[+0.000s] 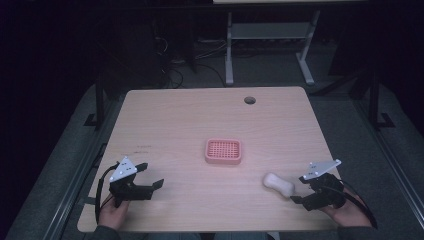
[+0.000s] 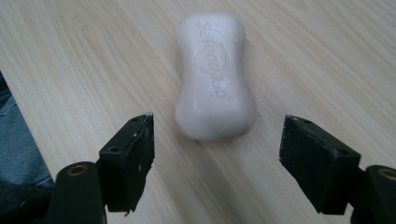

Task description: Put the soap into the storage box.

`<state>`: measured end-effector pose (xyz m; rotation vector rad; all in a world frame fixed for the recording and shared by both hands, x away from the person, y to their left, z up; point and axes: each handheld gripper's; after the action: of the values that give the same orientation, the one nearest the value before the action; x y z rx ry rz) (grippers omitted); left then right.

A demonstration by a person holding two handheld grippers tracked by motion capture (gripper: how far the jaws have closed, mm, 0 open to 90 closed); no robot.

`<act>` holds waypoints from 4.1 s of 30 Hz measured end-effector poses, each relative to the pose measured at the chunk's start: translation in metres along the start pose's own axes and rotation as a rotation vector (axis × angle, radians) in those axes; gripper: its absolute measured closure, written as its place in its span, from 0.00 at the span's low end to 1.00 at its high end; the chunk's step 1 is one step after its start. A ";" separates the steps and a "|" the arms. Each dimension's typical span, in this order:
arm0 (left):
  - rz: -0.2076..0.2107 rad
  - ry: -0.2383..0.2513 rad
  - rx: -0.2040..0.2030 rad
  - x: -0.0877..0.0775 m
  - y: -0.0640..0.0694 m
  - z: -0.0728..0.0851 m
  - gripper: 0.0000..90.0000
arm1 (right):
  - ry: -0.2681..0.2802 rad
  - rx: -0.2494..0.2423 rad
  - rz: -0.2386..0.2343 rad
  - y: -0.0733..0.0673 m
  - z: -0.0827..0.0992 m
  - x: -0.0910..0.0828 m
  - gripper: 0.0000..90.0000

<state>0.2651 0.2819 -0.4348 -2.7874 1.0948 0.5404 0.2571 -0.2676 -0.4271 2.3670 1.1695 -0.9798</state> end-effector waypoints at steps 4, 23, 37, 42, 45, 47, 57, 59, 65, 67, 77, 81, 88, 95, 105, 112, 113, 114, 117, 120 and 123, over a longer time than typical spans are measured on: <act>-0.001 0.006 -0.006 0.000 0.000 0.000 0.16 | -0.002 -0.009 -0.007 0.001 -0.006 0.003 0.28; -0.006 0.012 0.005 0.000 0.000 -0.001 0.16 | -0.058 -0.048 -0.038 -0.002 -0.027 0.032 0.29; 0.000 0.012 0.007 0.000 0.000 -0.001 0.16 | -0.155 -0.083 -0.036 0.001 -0.036 0.056 0.38; -0.003 0.016 0.000 -0.001 -0.001 -0.001 0.16 | -0.181 -0.079 -0.035 0.001 -0.033 0.062 0.44; -0.003 0.015 0.000 -0.001 -0.001 -0.001 0.16 | -0.177 -0.079 -0.034 0.002 -0.033 0.063 0.45; -0.002 0.016 0.000 -0.001 -0.001 -0.001 0.16 | -0.171 -0.077 -0.041 0.002 -0.033 0.064 0.48; -0.003 0.020 0.001 -0.002 -0.001 -0.002 0.16 | -0.174 -0.086 -0.068 0.004 -0.035 0.065 0.52; -0.004 0.019 0.001 -0.002 -0.001 -0.001 0.16 | -0.170 -0.084 -0.069 0.005 -0.034 0.065 0.53; -0.007 0.025 0.002 -0.004 -0.003 -0.002 0.16 | -0.168 -0.079 -0.084 0.006 -0.036 0.065 0.54; -0.008 0.025 0.001 -0.004 -0.003 -0.002 0.16 | -0.169 -0.080 -0.090 0.005 -0.039 0.065 0.54; -0.017 0.035 -0.013 -0.007 -0.004 -0.003 0.16 | -0.149 -0.100 -0.103 0.003 -0.051 0.060 0.54; -0.013 0.033 -0.005 -0.007 -0.004 -0.003 0.16 | -0.148 -0.119 -0.102 0.004 -0.060 0.056 0.54; -0.014 0.032 -0.011 -0.007 -0.003 -0.003 0.16 | -0.153 -0.127 -0.093 0.006 -0.068 0.054 0.54; -0.012 0.030 -0.009 -0.006 -0.003 -0.003 0.16 | -0.146 -0.135 -0.099 0.010 -0.077 0.054 0.54; -0.010 0.029 -0.006 -0.005 -0.002 -0.003 0.16 | -0.141 -0.152 -0.106 0.013 -0.091 0.057 0.54; -0.007 0.029 -0.005 -0.004 -0.001 -0.003 0.16 | -0.138 -0.163 -0.114 0.014 -0.100 0.058 0.54; -0.006 0.029 -0.007 -0.004 -0.001 -0.003 0.16 | -0.138 -0.167 -0.117 0.014 -0.102 0.058 0.54; -0.006 0.029 -0.007 -0.004 -0.001 -0.003 0.16 | -0.138 -0.167 -0.117 0.014 -0.102 0.058 0.54; -0.005 0.028 -0.001 -0.004 -0.001 -0.003 0.16 | -0.131 -0.175 -0.122 0.014 -0.111 0.058 0.54; -0.009 0.028 -0.003 -0.004 -0.001 -0.003 0.16 | -0.125 -0.182 -0.123 0.014 -0.114 0.059 0.54; -0.008 0.027 -0.003 -0.005 -0.001 -0.003 0.16 | -0.130 -0.188 -0.129 0.016 -0.121 0.063 0.54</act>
<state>0.2638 0.2853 -0.4306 -2.8085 1.0885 0.5051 0.3491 -0.1751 -0.3850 2.0726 1.3155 -1.0007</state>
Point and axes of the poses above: each handheld gripper's, and its own axes: x roughly forward along the jaws, z roughly out of its underside, y roughly to its right, and after that the axes turned 11 degrees about y, right-handed
